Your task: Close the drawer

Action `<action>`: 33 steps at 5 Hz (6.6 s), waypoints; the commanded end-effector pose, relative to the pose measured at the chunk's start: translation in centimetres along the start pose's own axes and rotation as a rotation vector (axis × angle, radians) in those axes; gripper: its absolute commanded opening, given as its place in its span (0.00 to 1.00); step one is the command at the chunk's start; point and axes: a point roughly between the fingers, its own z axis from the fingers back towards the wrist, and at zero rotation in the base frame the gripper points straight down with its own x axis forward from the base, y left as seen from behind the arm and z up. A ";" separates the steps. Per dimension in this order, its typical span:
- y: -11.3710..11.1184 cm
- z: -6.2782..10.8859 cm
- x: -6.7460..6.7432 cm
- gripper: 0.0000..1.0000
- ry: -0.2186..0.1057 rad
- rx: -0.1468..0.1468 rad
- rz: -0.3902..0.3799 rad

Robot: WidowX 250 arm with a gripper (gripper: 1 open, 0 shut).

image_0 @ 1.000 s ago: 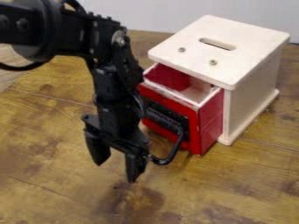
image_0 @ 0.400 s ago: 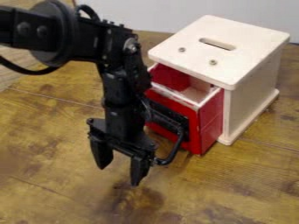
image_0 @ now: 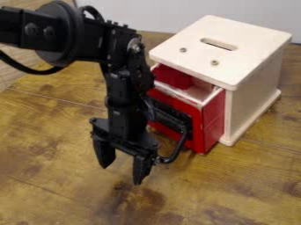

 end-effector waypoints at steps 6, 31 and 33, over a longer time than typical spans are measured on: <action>-3.4 2.6 4.2 1.00 -0.098 -0.011 0.093; -3.8 3.5 5.2 1.00 -0.241 0.054 0.357; -4.1 3.0 4.9 1.00 -0.240 0.056 0.468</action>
